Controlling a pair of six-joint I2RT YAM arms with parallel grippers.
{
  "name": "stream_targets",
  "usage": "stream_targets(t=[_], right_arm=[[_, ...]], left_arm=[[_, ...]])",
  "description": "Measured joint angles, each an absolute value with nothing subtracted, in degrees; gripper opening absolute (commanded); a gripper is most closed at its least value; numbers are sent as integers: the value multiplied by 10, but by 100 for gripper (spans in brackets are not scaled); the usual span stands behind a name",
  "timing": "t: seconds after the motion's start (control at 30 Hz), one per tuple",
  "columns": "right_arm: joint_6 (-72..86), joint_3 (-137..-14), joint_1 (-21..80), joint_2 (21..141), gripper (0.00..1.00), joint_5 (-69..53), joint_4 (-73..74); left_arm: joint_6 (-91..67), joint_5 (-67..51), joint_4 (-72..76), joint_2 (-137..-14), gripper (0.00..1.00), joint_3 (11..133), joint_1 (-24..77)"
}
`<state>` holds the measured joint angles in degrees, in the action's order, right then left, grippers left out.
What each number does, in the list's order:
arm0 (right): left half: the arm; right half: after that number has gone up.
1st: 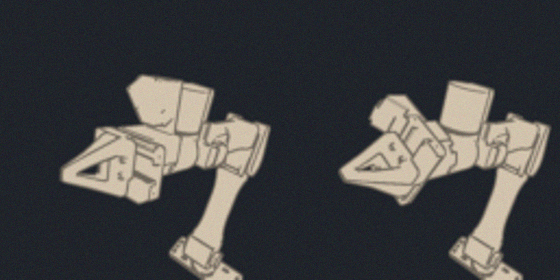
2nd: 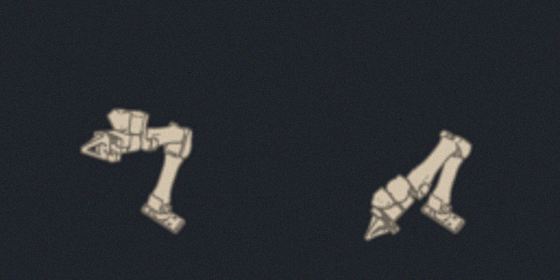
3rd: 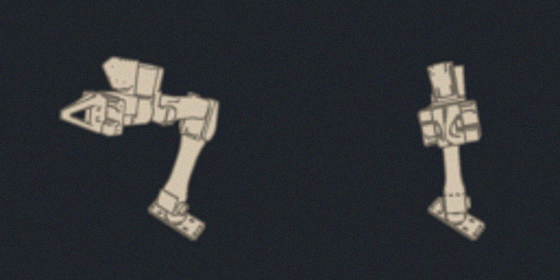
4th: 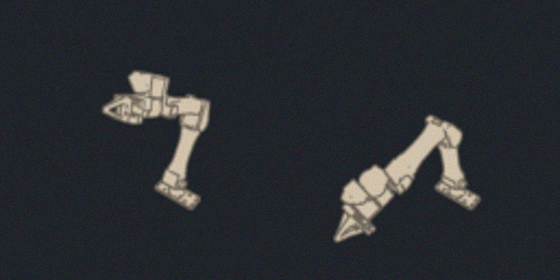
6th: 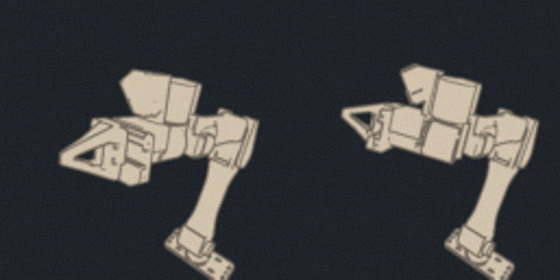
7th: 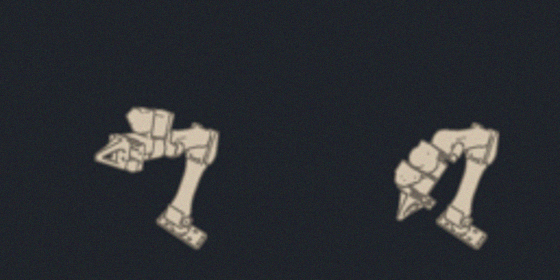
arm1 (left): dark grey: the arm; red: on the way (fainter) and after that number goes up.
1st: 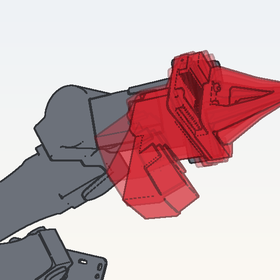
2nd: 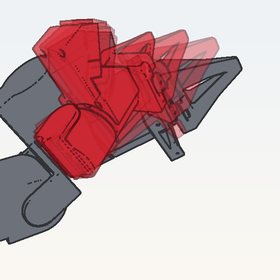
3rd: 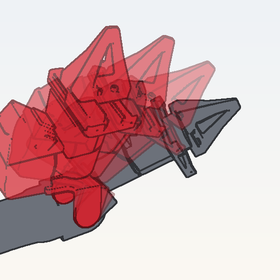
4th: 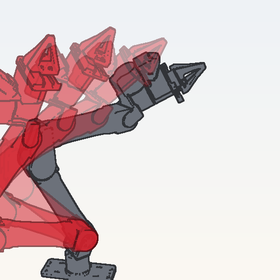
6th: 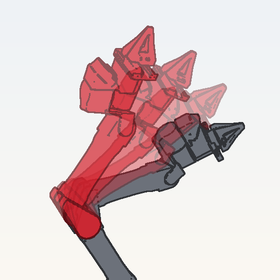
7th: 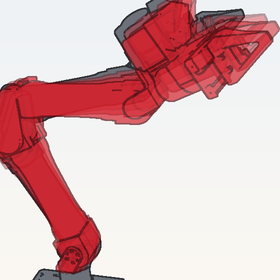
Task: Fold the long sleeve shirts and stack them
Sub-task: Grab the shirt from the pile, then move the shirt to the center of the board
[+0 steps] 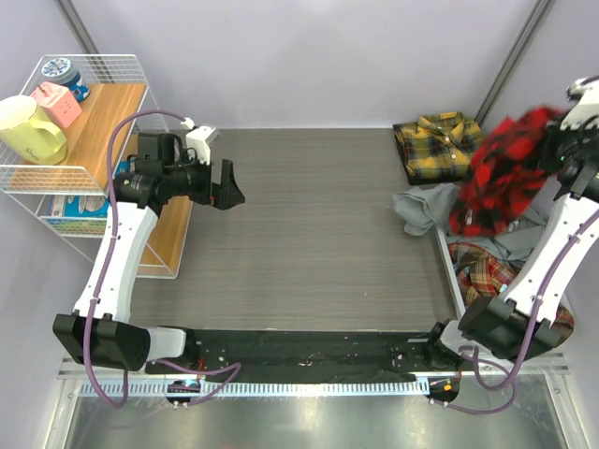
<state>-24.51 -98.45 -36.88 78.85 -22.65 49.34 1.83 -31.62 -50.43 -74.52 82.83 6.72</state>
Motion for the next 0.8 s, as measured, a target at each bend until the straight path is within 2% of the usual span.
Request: stream_targets(t=[0.17, 0.37, 0.4, 0.47, 0.5, 0.63, 0.8], right_arm=[[-129, -1101, -291, 767, 1, -313, 418], [3, -1169, -77, 834, 1, -361, 335], [27, -1170, -49, 848, 17, -369, 320], [69, -1159, -9, 871, 58, -385, 298], [89, -1146, 3, 875, 99, -391, 292], [94, -1000, 7, 858, 100, -400, 269], [34, -833, -32, 858, 100, -385, 328]], left_arm=[[13, -296, -491, -745, 100, 828, 67], [-12, -249, -470, -744, 100, 828, 67], [-14, -242, -468, -743, 100, 828, 67], [-17, -232, -463, -740, 100, 828, 67], [-20, -229, -463, -738, 100, 828, 67], [-12, -220, -465, -731, 100, 828, 67], [26, -245, -472, -730, 100, 806, 66]])
